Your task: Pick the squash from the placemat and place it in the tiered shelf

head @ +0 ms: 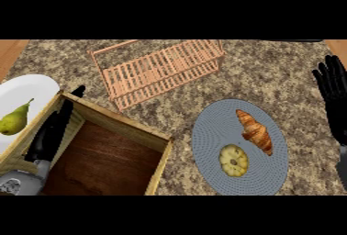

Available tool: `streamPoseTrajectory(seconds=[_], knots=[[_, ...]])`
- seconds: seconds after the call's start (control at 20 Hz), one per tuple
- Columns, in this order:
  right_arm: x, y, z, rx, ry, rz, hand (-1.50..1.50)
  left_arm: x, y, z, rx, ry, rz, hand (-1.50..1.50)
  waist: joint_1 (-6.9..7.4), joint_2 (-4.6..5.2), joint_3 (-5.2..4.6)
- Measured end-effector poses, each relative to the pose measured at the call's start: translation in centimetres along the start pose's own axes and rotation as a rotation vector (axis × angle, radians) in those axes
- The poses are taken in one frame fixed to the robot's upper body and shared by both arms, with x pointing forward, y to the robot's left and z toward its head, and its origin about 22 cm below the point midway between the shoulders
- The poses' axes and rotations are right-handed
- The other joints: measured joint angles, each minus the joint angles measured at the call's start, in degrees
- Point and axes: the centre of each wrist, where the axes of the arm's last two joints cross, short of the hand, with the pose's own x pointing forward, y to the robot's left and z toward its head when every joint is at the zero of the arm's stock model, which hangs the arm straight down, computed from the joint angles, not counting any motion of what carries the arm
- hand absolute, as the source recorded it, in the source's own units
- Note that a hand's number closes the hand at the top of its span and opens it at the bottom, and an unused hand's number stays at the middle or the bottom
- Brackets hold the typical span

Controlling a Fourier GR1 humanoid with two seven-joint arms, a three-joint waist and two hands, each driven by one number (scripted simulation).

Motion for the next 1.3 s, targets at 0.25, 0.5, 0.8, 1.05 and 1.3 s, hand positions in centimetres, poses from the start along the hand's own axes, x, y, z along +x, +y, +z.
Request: streamPoseTrajectory(seconds=[0.25,0.5,0.8,1.05,1.3], knots=[[2.0,5.7,-0.2,0.433,-0.068,0.104,1.5,1.6,-0.8,-0.6,0.099,-0.069,0.129,0.0,2.73,-0.54,0.81],[3.1,12.0,0.6,0.751,-0.103,0.219,-1.5,2.6,-1.7,-0.7,0.14,-0.099,0.293,0.0,3.1,-0.67,1.11],[6.5,15.0,0.1,1.094,-0.153,0.188,-1.5,1.9,-1.2,0.6,0.174,-0.089,0.358,0.0,0.94,-0.94,1.53],[11.0,15.3,0.4,1.335,-0.226,0.44,-1.5,1.4,-1.4,2.0,0.189,-0.142,0.383,0.0,-0.22,-1.5,1.69],[15.1,16.4,2.2,1.47,-0.314,0.78,-1.5,1.1,-1.4,2.9,0.206,-0.145,0.421,0.0,-1.0,-1.78,1.76]])
